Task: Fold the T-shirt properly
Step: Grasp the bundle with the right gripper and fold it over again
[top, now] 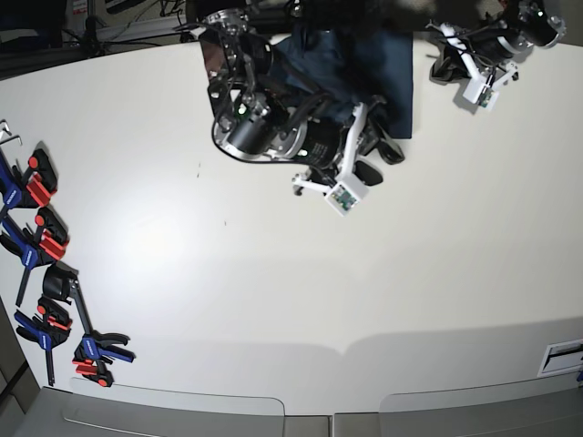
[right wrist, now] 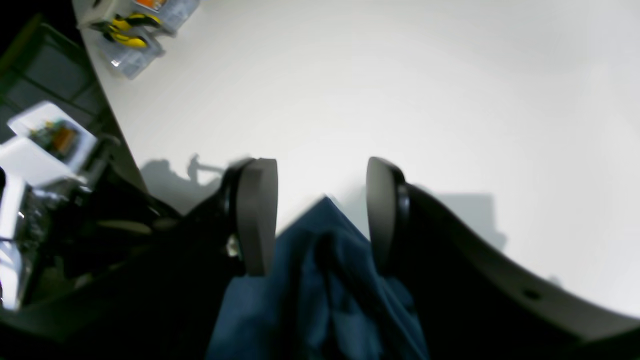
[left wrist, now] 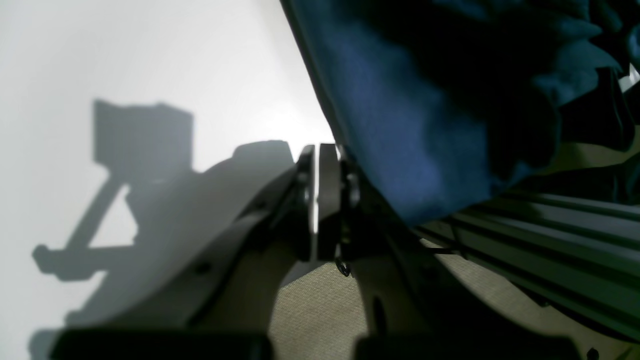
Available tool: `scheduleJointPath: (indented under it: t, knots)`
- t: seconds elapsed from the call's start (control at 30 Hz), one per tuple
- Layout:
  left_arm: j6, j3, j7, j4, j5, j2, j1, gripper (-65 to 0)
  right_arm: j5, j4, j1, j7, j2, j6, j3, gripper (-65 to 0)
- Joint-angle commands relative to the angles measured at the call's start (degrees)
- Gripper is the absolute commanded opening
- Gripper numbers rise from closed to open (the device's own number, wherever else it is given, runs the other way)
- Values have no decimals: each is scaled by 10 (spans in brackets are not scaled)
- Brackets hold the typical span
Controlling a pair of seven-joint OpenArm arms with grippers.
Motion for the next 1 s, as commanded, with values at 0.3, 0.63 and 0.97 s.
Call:
scheduleJointPath:
  t: [0.3, 0.63, 0.97]
  knots:
    - [-1, -2, -13, 10, -10, -5, 3, -650, 14, 78, -46, 3, 59, 3, 121, -385]
    - [-1, -2, -18, 10, -10, -5, 3, -650, 90, 165, -164, 2, 116, 4, 285, -385]
    - [-1, -2, -39, 10, -10, -5, 3, -650, 92, 131, -189, 45, 116, 5, 315, -378]
